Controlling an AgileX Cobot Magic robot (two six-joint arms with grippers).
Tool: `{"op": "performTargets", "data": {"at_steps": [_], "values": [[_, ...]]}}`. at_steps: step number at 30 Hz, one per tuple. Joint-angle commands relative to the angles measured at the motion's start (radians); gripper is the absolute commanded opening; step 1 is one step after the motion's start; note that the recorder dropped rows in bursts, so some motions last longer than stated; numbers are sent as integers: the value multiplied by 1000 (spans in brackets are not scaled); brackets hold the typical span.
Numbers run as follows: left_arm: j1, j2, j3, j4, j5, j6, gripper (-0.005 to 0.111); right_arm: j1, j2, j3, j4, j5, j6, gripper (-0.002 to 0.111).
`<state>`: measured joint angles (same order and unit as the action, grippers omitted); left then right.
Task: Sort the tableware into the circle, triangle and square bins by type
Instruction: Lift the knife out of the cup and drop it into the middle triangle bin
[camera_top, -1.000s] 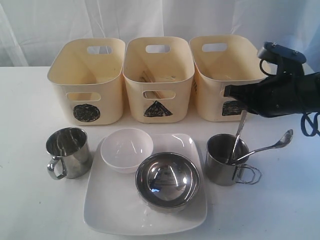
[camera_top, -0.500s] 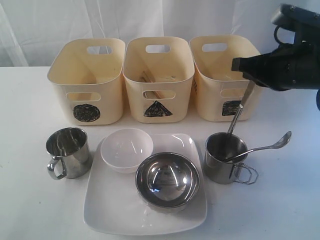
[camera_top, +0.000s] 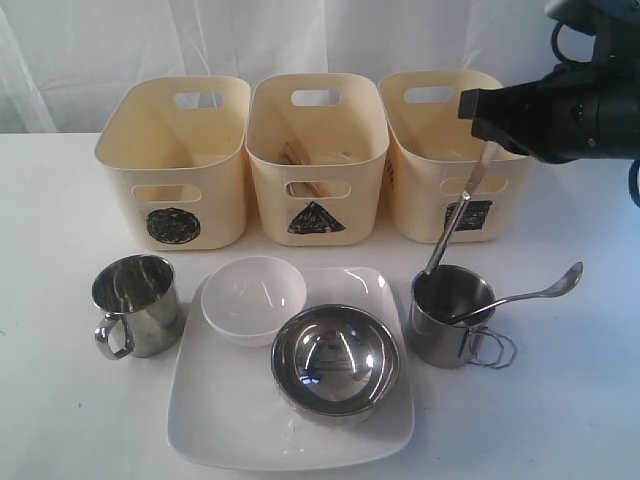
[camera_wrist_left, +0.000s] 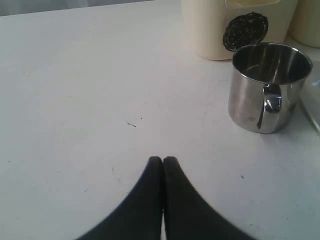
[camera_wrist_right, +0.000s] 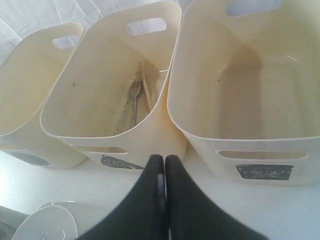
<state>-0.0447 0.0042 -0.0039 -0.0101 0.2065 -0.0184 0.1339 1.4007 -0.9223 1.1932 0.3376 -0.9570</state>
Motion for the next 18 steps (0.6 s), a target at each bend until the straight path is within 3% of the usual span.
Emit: {"op": "performTargets", "data": {"at_steps": [1,12,18], "values": [[2,-4,4,-4,-4,-4,0,-6,-32,-12,11,2,-8,0],[2,-4,4,-4,-4,-4,0,-4,-99,-70,35,-31,-37,0],[2,-4,4,-4,-4,-4,0,-4,-65,-109,362,-45,-321,0]]}}
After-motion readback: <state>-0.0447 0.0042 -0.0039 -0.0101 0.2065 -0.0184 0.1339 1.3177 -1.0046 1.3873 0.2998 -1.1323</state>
